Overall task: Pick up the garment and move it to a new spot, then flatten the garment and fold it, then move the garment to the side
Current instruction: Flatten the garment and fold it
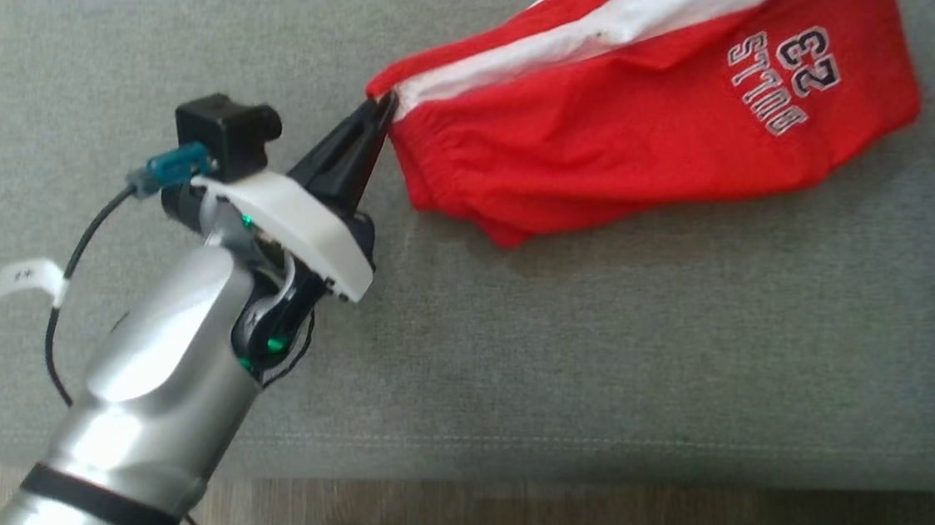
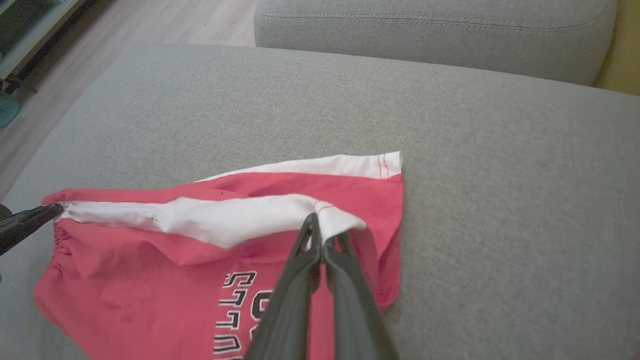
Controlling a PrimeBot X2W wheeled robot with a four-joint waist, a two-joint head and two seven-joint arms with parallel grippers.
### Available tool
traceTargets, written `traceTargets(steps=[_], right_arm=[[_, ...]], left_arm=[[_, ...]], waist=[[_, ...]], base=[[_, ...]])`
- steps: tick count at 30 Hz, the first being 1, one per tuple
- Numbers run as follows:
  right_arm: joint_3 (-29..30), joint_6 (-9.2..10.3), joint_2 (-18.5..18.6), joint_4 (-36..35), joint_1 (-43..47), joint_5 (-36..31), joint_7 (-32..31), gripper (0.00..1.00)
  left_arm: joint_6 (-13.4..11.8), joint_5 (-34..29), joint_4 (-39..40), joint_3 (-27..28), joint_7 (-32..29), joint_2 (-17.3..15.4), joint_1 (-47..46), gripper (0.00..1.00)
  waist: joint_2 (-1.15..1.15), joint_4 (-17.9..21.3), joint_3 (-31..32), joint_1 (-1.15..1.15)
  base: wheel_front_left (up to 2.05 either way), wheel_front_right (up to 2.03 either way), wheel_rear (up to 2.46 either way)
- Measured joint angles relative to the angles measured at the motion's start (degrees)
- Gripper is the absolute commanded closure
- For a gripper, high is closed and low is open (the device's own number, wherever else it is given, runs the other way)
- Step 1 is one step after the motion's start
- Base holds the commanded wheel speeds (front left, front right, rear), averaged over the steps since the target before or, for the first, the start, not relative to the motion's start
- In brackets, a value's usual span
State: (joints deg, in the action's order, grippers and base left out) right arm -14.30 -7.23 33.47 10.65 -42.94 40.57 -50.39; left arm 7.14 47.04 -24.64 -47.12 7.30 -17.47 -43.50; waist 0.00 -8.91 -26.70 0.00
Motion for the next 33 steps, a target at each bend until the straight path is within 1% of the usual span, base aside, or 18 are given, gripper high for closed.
traceTargets(steps=[6,7,8,9,10,11,12,13,14,15,18,19,21,23,26,27,30,33], right_arm=[[-3.6,0.00,0.0,5.0,-8.0,-0.6,0.7,1.00],[-4.2,0.00,0.0,5.8,-9.1,-0.8,1.2,0.59],[-4.9,0.00,-0.1,6.5,-9.9,-0.9,1.8,0.55],[-5.4,0.00,-0.1,7.1,-10.5,-0.9,2.3,0.35],[-5.8,0.00,-0.1,7.8,-10.8,-0.9,2.9,0.00],[-6.0,0.00,-0.2,8.6,-11.2,-1.0,4.0,0.00],[-6.1,0.00,-0.2,9.2,-11.3,-1.2,5.6,0.00],[-6.3,0.00,-0.2,9.8,-11.3,-1.4,7.1,0.00],[-6.3,0.00,-0.3,10.4,-11.3,-1.4,8.7,0.00],[-6.5,0.00,-0.4,11.0,-11.2,-1.4,12.8,0.00],[-6.5,0.00,-0.7,10.8,-10.6,-1.4,19.9,0.00],[-6.4,0.00,-0.9,10.4,-9.8,-1.2,22.3,0.00],[-6.1,0.00,-1.6,9.1,-6.5,-0.9,26.9,0.00],[-5.8,0.00,-2.7,7.8,-1.4,-0.8,31.0,0.00],[-5.1,0.00,-5.5,6.8,6.9,-0.8,35.3,0.00],[-4.7,0.00,-6.5,6.7,9.5,-0.8,36.5,0.00],[-1.8,0.00,-9.4,6.9,15.6,-0.8,40.2,0.00],[1.9,0.00,-11.3,8.7,18.7,-1.3,42.6,0.00]], left_arm=[[0.0,0.0,-3.8,-0.7,2.8,1.7,-4.1,1.00],[0.0,0.0,-4.3,-0.7,3.0,1.9,-4.5,1.00],[0.0,-0.1,-5.0,-0.8,3.5,2.1,-4.8,1.00],[0.0,-0.4,-5.7,-0.9,3.8,2.2,-5.0,1.00],[0.0,-0.5,-6.4,-0.9,4.0,2.4,-5.2,1.00],[0.0,-0.5,-7.1,-0.9,4.4,2.5,-5.2,0.58],[0.0,-0.5,-7.6,-0.9,4.5,2.6,-5.2,0.58],[0.0,-0.4,-8.0,-0.8,4.7,2.7,-5.2,0.04],[0.0,-0.4,-8.3,-0.8,5.2,2.8,-5.2,0.00],[0.0,-0.4,-8.4,-0.8,5.7,2.8,-5.2,0.00],[-0.1,-0.4,-8.1,0.1,6.5,2.7,-4.7,0.00],[-0.7,-0.6,-7.5,0.6,6.6,2.6,-4.2,0.00],[-3.1,-2.4,-5.2,2.2,7.0,2.4,-2.3,0.00],[-7.1,-5.8,-0.7,5.5,7.0,2.1,1.1,0.00],[-13.1,-13.2,7.7,10.2,7.0,1.8,7.9,0.00],[-14.5,-15.2,10.3,11.5,7.0,2.1,10.7,0.00],[-16.8,-17.8,16.7,15.2,7.0,4.7,19.5,0.00],[-18.6,-24.9,21.8,16.8,7.0,7.0,25.7,0.00]], waist=[[0.00,-1.0,-2.4,0.00],[0.00,-1.1,-2.6,0.00],[0.00,-1.2,-2.8,0.00],[0.00,-1.2,-2.9,0.00],[0.00,-1.2,-2.9,0.00],[0.00,-1.1,-2.9,0.00],[0.00,-1.0,-2.9,0.00],[0.00,-0.9,-2.8,0.00],[0.00,-0.8,-2.6,0.00],[0.00,-0.6,-2.2,0.00],[0.00,-0.1,-1.0,0.00],[0.00,0.0,-0.6,0.00],[0.00,0.4,0.5,0.00],[0.00,0.8,1.8,0.00],[0.00,1.4,3.9,0.00],[0.00,1.5,4.6,0.00],[0.00,1.5,6.8,0.00],[0.00,0.6,8.4,0.00]], base=[[0.00,0.00,0.00],[0.00,0.00,0.00],[0.00,0.00,0.00],[0.00,0.00,0.00],[0.00,0.00,0.00],[0.00,0.00,0.00],[0.00,0.00,0.00],[0.00,0.00,0.00],[0.00,0.00,0.00],[0.00,0.00,0.00],[0.00,0.00,0.00],[0.00,0.00,0.00],[0.00,0.00,0.00],[0.00,0.00,0.00],[0.00,0.00,0.00],[0.00,0.00,0.00],[0.00,0.00,0.00],[0.00,0.00,0.00]])
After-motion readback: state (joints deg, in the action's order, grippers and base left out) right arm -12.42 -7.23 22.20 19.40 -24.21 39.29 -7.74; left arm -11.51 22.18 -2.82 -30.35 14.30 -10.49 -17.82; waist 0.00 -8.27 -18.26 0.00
